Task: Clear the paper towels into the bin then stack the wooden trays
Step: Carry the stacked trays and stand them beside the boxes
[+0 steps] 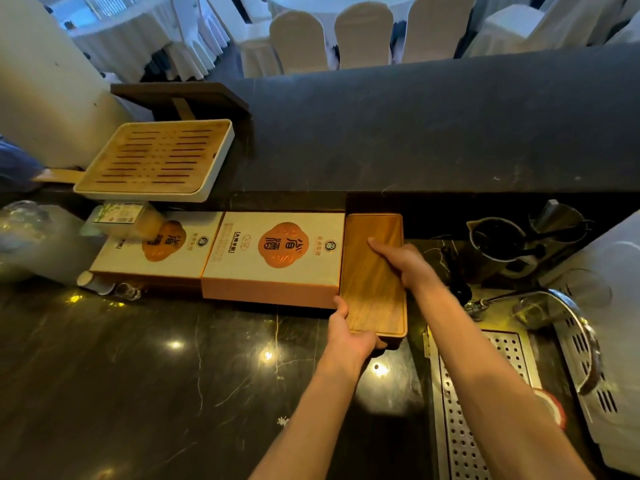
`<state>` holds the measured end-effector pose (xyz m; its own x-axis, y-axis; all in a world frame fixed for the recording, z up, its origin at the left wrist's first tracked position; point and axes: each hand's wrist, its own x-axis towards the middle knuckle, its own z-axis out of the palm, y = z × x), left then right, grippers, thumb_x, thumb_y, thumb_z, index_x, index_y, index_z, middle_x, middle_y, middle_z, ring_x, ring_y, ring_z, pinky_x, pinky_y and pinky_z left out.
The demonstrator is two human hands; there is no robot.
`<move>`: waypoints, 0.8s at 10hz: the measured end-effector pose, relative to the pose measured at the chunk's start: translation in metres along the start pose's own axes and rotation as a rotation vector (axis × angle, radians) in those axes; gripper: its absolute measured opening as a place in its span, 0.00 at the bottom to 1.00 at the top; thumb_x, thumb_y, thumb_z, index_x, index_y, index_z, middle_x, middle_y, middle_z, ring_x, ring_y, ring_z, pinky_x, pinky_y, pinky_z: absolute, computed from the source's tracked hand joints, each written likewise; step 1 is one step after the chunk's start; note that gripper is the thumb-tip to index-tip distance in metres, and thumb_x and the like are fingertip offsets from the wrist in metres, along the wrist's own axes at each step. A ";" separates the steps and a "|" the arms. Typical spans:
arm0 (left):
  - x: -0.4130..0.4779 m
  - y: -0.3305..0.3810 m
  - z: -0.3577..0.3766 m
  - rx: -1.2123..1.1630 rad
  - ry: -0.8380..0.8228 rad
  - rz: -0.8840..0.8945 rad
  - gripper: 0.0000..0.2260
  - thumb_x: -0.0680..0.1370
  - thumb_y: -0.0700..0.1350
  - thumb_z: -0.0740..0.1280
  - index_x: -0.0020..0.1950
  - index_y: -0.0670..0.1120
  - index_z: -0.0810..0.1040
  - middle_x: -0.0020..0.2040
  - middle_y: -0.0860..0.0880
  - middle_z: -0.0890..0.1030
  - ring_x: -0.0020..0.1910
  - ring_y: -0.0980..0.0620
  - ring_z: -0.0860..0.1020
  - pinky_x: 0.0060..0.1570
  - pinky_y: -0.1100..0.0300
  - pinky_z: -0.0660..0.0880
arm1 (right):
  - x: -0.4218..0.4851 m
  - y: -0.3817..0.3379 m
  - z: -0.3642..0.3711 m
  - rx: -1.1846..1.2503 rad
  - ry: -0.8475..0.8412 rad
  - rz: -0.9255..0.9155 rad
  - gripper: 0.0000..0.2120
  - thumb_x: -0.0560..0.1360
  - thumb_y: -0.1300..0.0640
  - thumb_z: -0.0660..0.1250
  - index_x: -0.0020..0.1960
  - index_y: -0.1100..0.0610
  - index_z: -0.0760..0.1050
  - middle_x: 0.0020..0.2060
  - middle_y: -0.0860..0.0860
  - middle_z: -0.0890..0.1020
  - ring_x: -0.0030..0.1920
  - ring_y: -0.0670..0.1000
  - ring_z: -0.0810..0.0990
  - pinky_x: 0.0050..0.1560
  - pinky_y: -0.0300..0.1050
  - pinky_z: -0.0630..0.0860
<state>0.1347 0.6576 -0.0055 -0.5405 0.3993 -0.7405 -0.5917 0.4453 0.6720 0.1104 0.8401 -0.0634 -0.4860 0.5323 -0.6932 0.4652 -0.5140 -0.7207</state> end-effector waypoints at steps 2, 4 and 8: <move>-0.008 -0.006 -0.001 0.045 0.028 0.063 0.28 0.80 0.33 0.63 0.77 0.48 0.59 0.62 0.51 0.76 0.49 0.60 0.79 0.39 0.72 0.79 | 0.006 -0.006 0.004 -0.122 0.038 -0.110 0.36 0.64 0.41 0.77 0.66 0.54 0.70 0.50 0.50 0.79 0.58 0.56 0.79 0.43 0.45 0.76; -0.002 0.000 0.008 0.166 0.048 -0.076 0.44 0.76 0.34 0.69 0.80 0.54 0.44 0.70 0.47 0.70 0.52 0.56 0.71 0.53 0.63 0.72 | -0.030 0.037 -0.007 -0.117 -0.117 -0.229 0.39 0.70 0.40 0.72 0.75 0.50 0.61 0.67 0.52 0.74 0.64 0.55 0.76 0.61 0.52 0.74; 0.015 0.012 0.020 -0.804 0.203 -0.359 0.29 0.76 0.62 0.65 0.71 0.48 0.66 0.69 0.39 0.71 0.71 0.33 0.65 0.70 0.32 0.57 | -0.043 0.066 0.001 -0.319 0.119 -0.268 0.39 0.67 0.34 0.71 0.69 0.55 0.69 0.62 0.54 0.79 0.59 0.57 0.79 0.56 0.50 0.77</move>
<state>0.1314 0.6854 -0.0084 -0.2932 0.1611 -0.9424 -0.9433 -0.2091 0.2578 0.1615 0.7826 -0.0808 -0.5405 0.7025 -0.4631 0.5487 -0.1229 -0.8269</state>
